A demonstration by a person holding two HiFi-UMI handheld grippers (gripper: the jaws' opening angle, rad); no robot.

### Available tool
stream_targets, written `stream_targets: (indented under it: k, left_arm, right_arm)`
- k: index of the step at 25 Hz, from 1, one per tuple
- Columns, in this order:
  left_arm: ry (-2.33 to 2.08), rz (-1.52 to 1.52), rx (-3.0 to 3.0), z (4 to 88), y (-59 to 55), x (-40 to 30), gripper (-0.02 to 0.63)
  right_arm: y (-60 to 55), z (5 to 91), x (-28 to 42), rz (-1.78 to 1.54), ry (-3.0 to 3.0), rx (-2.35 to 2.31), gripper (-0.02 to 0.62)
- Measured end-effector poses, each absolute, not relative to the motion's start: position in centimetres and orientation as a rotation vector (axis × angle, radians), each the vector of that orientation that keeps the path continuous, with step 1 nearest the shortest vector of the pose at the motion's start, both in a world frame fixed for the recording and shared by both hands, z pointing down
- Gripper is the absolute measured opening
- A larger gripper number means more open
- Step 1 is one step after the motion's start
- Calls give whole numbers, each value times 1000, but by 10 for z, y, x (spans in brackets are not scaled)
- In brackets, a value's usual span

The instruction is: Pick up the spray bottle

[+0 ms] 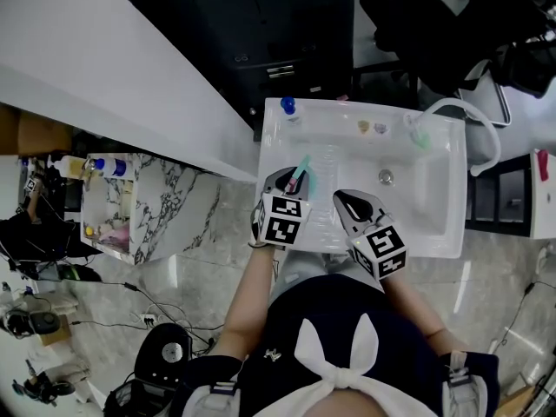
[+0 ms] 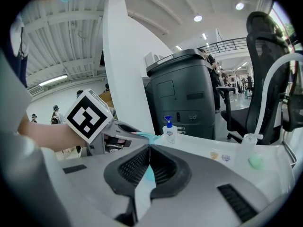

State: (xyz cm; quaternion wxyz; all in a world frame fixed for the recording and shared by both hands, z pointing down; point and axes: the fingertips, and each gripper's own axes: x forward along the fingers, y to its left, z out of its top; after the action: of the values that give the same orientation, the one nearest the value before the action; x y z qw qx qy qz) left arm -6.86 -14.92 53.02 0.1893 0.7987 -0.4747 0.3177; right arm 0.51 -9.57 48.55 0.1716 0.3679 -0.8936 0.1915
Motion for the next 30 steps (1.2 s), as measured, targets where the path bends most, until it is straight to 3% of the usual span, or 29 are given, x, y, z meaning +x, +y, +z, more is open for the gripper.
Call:
stream_targets:
  k: [30]
  left_arm:
    - [-1587,649,2376,416,-131,-74,83]
  right_arm:
    - [-78,467,5,483,-2588,1058,25]
